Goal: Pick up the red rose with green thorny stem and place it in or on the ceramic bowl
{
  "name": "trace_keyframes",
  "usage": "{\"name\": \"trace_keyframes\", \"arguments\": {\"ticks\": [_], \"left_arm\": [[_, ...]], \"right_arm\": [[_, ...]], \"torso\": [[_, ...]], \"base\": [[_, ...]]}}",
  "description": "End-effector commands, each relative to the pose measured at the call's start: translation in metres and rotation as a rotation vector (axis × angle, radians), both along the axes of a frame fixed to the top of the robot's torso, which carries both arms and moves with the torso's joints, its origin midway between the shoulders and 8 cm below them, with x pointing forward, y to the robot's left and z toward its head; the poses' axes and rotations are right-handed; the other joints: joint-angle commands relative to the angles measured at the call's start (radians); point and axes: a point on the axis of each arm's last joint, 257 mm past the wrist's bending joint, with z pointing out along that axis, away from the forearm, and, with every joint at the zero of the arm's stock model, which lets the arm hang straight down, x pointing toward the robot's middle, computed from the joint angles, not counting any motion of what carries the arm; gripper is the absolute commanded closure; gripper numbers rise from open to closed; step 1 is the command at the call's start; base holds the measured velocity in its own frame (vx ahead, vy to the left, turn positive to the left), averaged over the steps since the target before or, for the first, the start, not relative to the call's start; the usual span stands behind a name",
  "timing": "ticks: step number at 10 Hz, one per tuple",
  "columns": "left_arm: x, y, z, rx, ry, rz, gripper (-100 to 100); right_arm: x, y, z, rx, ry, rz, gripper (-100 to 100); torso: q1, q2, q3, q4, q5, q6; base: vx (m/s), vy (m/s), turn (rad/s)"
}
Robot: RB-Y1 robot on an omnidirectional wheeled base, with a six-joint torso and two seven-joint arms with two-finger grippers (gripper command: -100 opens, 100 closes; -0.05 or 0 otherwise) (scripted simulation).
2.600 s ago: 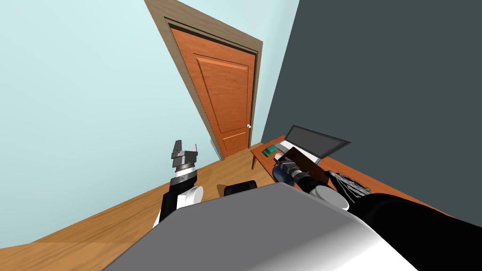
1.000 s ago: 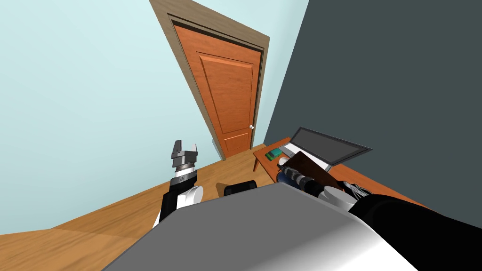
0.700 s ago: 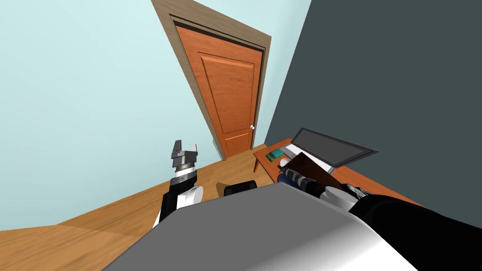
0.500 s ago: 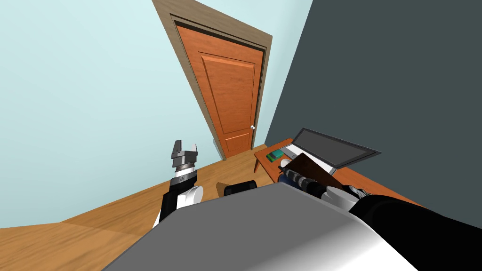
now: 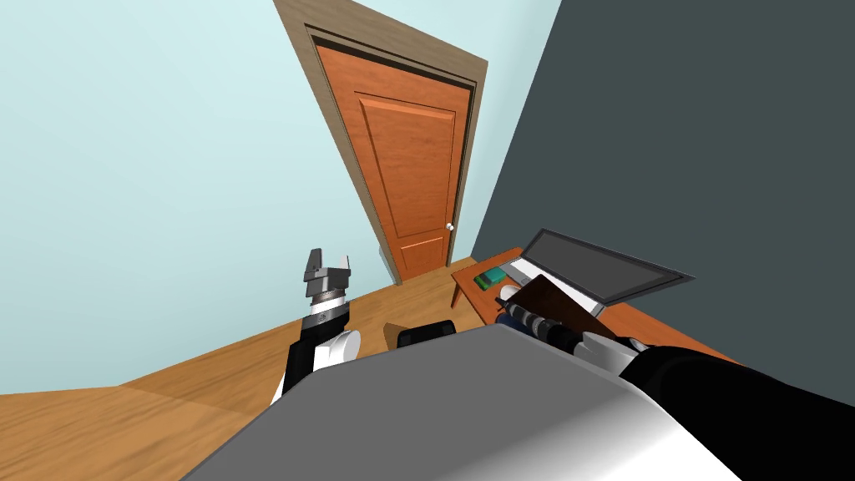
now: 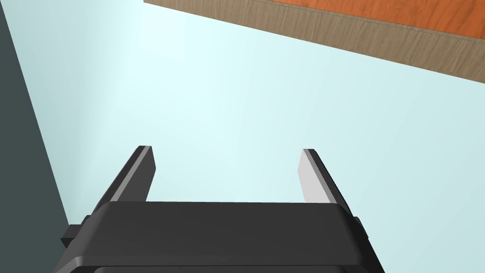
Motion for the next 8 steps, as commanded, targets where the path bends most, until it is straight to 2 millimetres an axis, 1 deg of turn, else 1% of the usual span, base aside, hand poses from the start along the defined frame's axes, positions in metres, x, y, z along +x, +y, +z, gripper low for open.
{"name": "trace_keyframes", "arguments": {"ticks": [1, 2, 3, 6, 7, 8], "left_arm": [[0.0, 0.0, 0.0, 0.0, 0.0, 0.0, 0], [0.0, 0.0, 0.0, 0.0, 0.0, 0.0, 0], [0.0, 0.0, 0.0, 0.0, 0.0, 0.0, 0], [0.0, 0.0, 0.0, 0.0, 0.0, 0.0, 0], [0.0, 0.0, 0.0, 0.0, 0.0, 0.0, 0], [0.0, 0.0, 0.0, 0.0, 0.0, 0.0, 0]], "right_arm": [[-0.003, 0.0, -0.002, 0.037, 0.012, -0.03, -100], [-0.004, 0.001, -0.003, 0.051, 0.015, -0.042, -100], [-0.012, -0.004, -0.009, 0.068, 0.047, -0.055, -100], [-0.015, -0.002, -0.012, 0.126, 0.059, -0.105, -100], [-0.023, -0.006, -0.017, 0.142, 0.09, -0.122, -100], [-0.024, -0.005, -0.018, 0.163, 0.094, -0.141, -100]], "torso": [[0.0, 0.0, 0.0, 0.0, 0.0, 0.0], [0.0, 0.001, 0.0, 0.0, 0.0, 0.0], [0.001, 0.001, 0.001, 0.0, 0.0, 0.0], [0.0, 0.001, 0.0, 0.0, 0.0, 0.0], [0.001, 0.001, 0.001, 0.0, 0.0, 0.0], [0.0, 0.001, 0.0, 0.0, 0.0, 0.0]], "base": [[0.018, -0.01, 0.004], [0.0, 0.0, 0.0], [0.021, -0.01, 0.083], [0.018, -0.013, 0.016], [0.022, -0.013, 0.074], [0.027, -0.021, 0.063]]}}
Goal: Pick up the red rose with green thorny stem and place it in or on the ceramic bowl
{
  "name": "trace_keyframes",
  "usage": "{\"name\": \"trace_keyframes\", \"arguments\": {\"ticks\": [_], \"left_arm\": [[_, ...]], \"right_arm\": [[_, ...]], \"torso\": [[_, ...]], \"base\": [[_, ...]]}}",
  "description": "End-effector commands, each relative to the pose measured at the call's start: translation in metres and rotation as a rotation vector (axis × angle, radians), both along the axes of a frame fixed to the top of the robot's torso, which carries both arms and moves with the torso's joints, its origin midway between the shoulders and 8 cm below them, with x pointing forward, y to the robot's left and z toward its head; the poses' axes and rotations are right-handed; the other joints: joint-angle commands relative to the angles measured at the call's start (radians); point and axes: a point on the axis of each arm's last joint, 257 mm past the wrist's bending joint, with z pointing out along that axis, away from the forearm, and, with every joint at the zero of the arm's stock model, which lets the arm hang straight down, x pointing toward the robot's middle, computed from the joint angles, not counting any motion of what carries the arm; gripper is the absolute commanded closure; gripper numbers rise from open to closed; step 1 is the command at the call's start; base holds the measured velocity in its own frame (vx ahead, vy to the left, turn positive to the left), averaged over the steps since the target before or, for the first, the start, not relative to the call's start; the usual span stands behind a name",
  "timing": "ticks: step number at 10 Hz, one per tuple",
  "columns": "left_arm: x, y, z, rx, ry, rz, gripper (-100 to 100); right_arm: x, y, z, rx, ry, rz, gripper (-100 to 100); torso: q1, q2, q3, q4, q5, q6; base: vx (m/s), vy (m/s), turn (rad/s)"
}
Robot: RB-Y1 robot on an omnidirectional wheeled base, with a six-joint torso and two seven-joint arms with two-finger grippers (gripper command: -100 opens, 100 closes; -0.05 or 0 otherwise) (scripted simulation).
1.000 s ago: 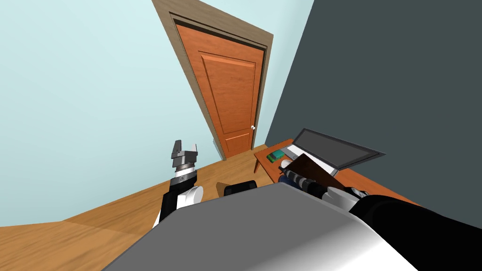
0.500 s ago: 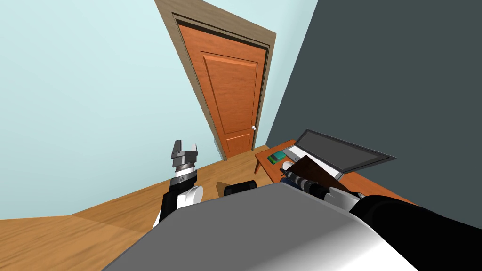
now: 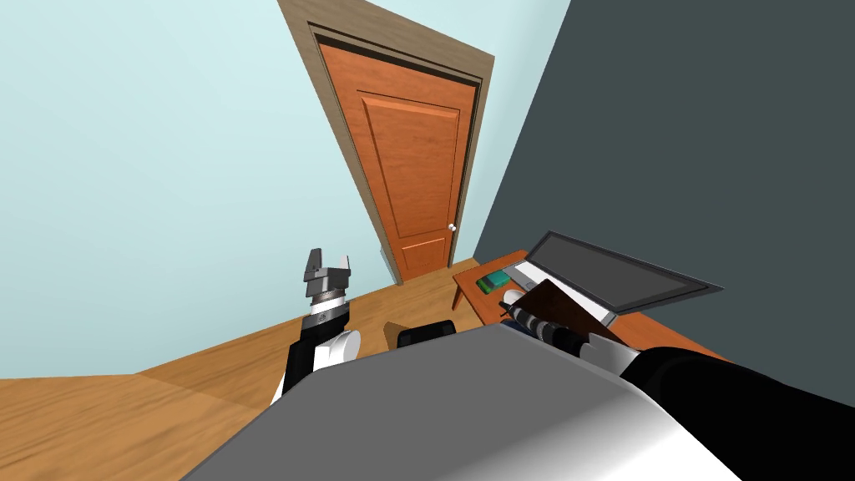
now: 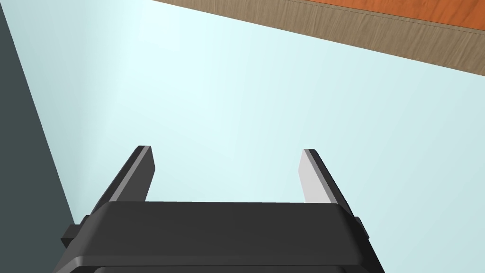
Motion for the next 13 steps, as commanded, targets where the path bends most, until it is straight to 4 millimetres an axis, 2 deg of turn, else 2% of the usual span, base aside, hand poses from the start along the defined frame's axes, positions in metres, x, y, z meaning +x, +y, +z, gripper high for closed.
{"name": "trace_keyframes", "arguments": {"ticks": [1, 3, 6, 7, 13], "left_arm": [[0.0, 0.0, 0.0, 0.0, 0.0, 0.0, 0], [0.0, 0.0, 0.0, 0.0, 0.0, 0.0, 0], [0.0, 0.0, 0.0, 0.0, 0.0, 0.0, 0], [0.0, 0.0, 0.0, 0.0, 0.0, 0.0, 0], [0.0, 0.0, 0.0, 0.0, 0.0, 0.0, 0]], "right_arm": [[-0.003, 0.001, -0.002, 0.035, 0.011, -0.033, -100], [-0.011, -0.003, -0.007, 0.062, 0.043, -0.061, -100], [-0.014, -0.001, -0.009, 0.109, 0.054, -0.107, -100], [-0.022, -0.005, -0.014, 0.128, 0.083, -0.131, -100], [-0.04, -0.009, -0.024, 0.23, 0.151, -0.254, -100]], "torso": [[0.0, 0.0, 0.0, 0.0, 0.0, 0.0], [0.001, 0.001, 0.001, 0.0, 0.0, 0.0], [0.001, 0.001, 0.0, 0.0, 0.0, 0.0], [0.001, 0.001, 0.001, 0.0, 0.0, 0.0], [0.001, 0.001, 0.0, 0.0, 0.0, 0.0]], "base": [[0.015, -0.011, 0.006], [0.012, -0.004, 0.039], [0.014, -0.012, 0.018], [0.019, -0.019, 0.078], [0.018, -0.018, 0.045]]}}
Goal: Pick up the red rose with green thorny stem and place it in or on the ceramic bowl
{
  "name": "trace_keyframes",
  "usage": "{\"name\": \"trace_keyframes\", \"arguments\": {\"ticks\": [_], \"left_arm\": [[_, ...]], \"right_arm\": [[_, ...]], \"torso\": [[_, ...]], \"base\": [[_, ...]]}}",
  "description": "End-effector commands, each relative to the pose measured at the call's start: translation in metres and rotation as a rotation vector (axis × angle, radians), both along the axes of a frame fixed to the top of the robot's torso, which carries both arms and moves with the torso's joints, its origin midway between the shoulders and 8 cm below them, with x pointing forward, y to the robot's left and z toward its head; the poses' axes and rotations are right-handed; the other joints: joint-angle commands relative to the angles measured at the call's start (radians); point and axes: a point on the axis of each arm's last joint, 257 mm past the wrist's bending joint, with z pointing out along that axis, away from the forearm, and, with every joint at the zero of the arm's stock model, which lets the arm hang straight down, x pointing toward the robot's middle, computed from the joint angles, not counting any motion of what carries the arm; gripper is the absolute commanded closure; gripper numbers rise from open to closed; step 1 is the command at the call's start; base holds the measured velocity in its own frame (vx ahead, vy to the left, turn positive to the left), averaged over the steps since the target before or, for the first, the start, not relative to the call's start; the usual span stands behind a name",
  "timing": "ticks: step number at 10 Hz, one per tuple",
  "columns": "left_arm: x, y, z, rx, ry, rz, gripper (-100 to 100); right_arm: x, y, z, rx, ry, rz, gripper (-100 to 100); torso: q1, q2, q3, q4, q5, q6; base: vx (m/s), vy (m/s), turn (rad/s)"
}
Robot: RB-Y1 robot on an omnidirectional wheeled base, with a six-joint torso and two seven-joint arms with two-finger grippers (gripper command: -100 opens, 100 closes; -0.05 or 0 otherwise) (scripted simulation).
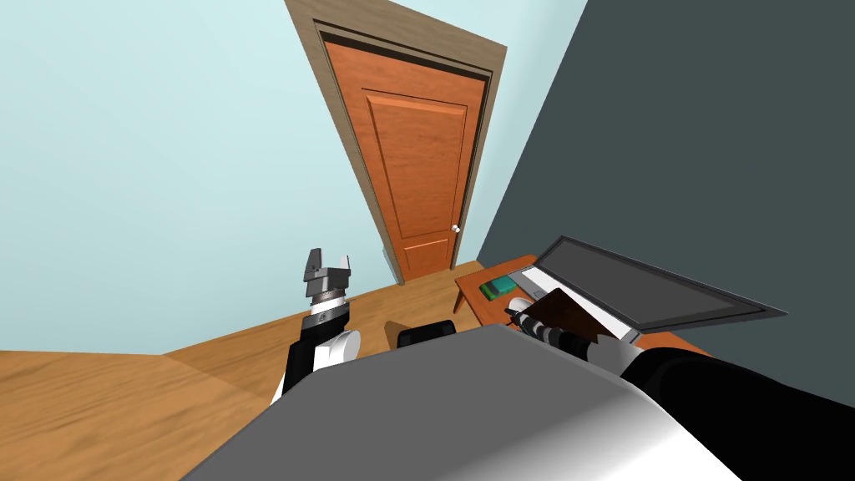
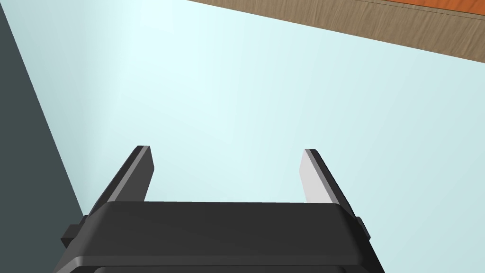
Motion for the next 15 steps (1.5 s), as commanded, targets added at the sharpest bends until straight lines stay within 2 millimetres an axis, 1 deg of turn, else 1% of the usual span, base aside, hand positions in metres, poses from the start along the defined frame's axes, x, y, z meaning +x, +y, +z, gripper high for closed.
{"name": "trace_keyframes", "arguments": {"ticks": [1, 2, 3, 5, 6, 8, 9, 10, 11, 15], "left_arm": [[0.0, 0.0, 0.0, 0.0, 0.0, 0.0, 0], [0.0, 0.0, 0.0, 0.0, 0.0, 0.0, 0], [0.0, 0.0, 0.0, 0.0, 0.0, 0.0, 0], [0.0, 0.0, 0.0, 0.0, 0.0, 0.0, 0], [0.0, 0.0, 0.0, 0.0, 0.0, 0.0, 0], [0.0, 0.0, 0.0, 0.0, 0.0, 0.0, 0], [0.0, 0.0, 0.0, 0.0, 0.0, 0.0, 0], [0.0, 0.0, 0.0, 0.0, 0.0, 0.0, 0], [0.0, 0.0, 0.0, 0.0, 0.0, 0.0, 0], [0.0, 0.0, 0.0, 0.0, 0.0, 0.0, 0]], "right_arm": [[-0.006, -0.001, -0.001, 0.028, 0.017, -0.036, -100], [-0.007, 0.0, -0.002, 0.048, 0.022, -0.059, -100], [-0.013, -0.004, -0.005, 0.058, 0.045, -0.078, -100], [-0.015, -0.002, -0.006, 0.097, 0.054, -0.125, -100], [-0.021, -0.005, -0.008, 0.107, 0.075, -0.146, -100], [-0.022, -0.003, -0.009, 0.136, 0.082, -0.182, -100], [-0.028, -0.007, -0.011, 0.149, 0.102, -0.209, -100], [-0.028, -0.005, -0.011, 0.166, 0.106, -0.231, -100], [-0.033, -0.009, -0.013, 0.175, 0.124, -0.254, -100], [-0.044, -0.011, -0.017, 0.23, 0.161, -0.348, -100]], "torso": [[0.0, 0.0, 0.0, 0.0, 0.0, 0.0], [0.0, 0.0, 0.0, 0.0, 0.0, 0.0], [0.0, 0.0, 0.0, 0.0, 0.0, 0.0], [0.0, 0.0, 0.0, 0.0, 0.0, 0.0], [0.0, 0.0, 0.0, 0.0, 0.0, 0.001], [0.0, 0.0, 0.0, 0.0, 0.0, 0.0], [0.0, 0.001, 0.0, 0.0, 0.0, 0.001], [0.0, 0.0, 0.0, 0.0, 0.0, 0.0], [0.0, 0.0, 0.0, 0.0, 0.0, 0.0], [0.0, 0.0, 0.0, 0.0, 0.0, 0.001]], "base": [[0.019, -0.024, 0.046], [0.011, -0.014, -0.008], [0.017, -0.019, 0.057], [0.011, -0.017, 0.032], [0.014, -0.019, 0.064], [0.01, -0.018, 0.02], [0.01, -0.014, 0.061], [0.013, -0.018, 0.04], [0.015, -0.03, 0.053], [0.011, -0.021, 0.038]]}}
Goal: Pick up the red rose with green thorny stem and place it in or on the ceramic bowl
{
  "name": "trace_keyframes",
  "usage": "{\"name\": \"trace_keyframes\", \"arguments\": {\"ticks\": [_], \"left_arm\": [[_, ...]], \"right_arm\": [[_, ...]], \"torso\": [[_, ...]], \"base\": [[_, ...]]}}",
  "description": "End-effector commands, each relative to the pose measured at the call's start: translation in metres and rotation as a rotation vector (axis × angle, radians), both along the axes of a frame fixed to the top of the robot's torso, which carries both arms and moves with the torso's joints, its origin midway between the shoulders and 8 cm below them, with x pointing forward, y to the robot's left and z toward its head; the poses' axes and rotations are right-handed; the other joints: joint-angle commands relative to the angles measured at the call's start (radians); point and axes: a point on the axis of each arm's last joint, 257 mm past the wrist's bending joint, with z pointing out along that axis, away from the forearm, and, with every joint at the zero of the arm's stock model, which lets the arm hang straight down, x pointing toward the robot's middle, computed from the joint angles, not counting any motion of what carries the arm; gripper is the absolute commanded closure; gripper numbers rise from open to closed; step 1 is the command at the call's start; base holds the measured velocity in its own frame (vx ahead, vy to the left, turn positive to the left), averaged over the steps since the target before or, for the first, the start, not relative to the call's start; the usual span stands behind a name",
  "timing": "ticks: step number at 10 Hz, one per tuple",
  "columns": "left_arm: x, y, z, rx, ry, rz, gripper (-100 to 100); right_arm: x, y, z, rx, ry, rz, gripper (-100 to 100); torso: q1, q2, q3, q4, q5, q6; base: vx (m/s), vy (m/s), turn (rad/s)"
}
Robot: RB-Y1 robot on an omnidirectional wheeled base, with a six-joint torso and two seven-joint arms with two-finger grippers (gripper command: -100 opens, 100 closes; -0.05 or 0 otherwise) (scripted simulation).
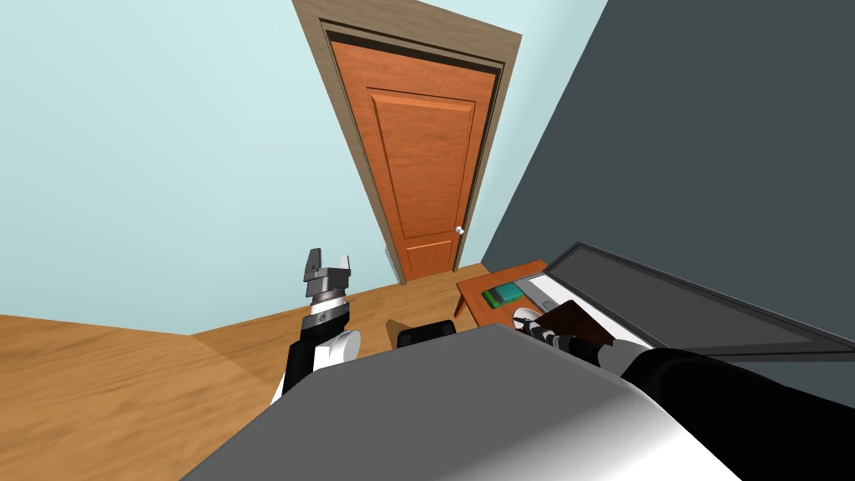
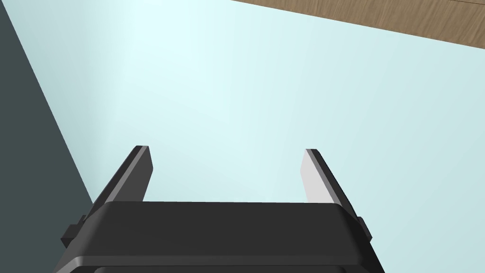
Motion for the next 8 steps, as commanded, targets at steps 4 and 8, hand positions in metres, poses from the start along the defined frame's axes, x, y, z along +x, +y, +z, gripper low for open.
{"name": "trace_keyframes", "arguments": {"ticks": [4, 8], "left_arm": [[0.0, 0.0, 0.0, 0.0, 0.0, 0.0, 0], [0.0, 0.0, 0.0, 0.0, 0.0, 0.0, 0]], "right_arm": [[-0.008, -0.002, -0.002, 0.03, 0.027, -0.057, -100], [-0.024, 0.004, -0.021, 0.03, 0.027, -0.071, -100]], "torso": [[0.0, 0.0, 0.0, 0.0, 0.0, 0.0], [0.0, -0.002, -0.001, 0.0, 0.0, 0.0]], "base": [[0.004, -0.016, 0.026], [0.039, -0.011, 0.026]]}}
